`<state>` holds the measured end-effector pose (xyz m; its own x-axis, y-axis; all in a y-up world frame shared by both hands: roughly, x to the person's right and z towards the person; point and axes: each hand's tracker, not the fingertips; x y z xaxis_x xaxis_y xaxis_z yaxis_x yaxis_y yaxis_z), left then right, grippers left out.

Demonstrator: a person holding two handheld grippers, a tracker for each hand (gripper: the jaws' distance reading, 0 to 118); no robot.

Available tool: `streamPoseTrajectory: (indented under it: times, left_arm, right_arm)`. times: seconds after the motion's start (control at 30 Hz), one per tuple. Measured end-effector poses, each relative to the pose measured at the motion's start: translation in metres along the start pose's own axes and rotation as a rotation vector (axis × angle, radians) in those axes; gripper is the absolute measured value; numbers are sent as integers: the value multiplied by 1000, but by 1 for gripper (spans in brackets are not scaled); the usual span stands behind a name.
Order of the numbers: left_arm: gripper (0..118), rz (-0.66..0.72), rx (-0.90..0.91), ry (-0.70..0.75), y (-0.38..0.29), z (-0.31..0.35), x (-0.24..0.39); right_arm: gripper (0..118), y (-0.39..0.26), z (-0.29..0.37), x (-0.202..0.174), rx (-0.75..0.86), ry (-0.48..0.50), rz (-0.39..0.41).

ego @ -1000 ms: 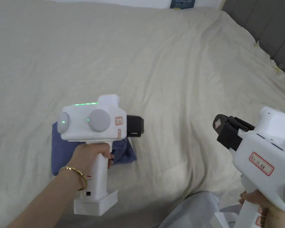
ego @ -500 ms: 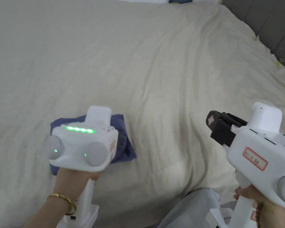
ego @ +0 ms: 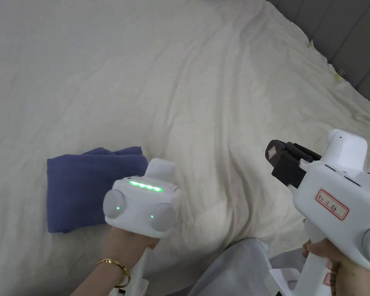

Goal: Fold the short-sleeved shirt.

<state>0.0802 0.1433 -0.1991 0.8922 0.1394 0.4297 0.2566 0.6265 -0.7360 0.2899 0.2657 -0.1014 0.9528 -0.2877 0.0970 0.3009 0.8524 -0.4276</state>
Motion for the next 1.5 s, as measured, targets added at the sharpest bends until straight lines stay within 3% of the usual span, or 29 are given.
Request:
streamPoseTrajectory:
  times: [0.07,0.17,0.4,0.67,0.83,1.03,1.17,1.23,1.33,1.37,1.47,1.5]
  left_arm:
    - [3,92,102,-46,17,28,-9]
    - [3,109,297,-17,39,76,-34]
    - [3,83,539,332,33,151,-99]
    - [2,244,501,409,-22,181,-146]
    - [3,314,456,447,-51,184,-167]
    - [2,388,419,437,-69,184,-185]
    - [3,377,378,419,-72,178,-191]
    - [3,369,356,403,-70,171,-192]
    - [5,403,341,296,-60,163,-194]
    - [20,441,340,229,-56,159,-198]
    - [107,549,289,8,-44,141,-221]
    - [113,581,230,-113,-41,130,-233]
  right_arm:
    - [3,2,0,-5,2,4,12]
    - [3,8,-2,-17,12,22,48]
    - [3,13,-19,-76,63,107,157]
    - [3,-24,-91,-168,-55,289,242]
    - [3,-83,-145,-209,-207,298,287]
    - [3,-153,-199,-217,-365,191,404]
    - [3,-167,-193,-222,-295,166,402]
    - [3,-167,-196,-225,-323,167,440]
    - [3,-166,-197,-219,-328,188,416]
    - [3,-164,-195,-217,-333,199,395]
    - [3,-157,-197,-213,-362,217,349]
    - [3,-156,-198,-212,-371,224,339]
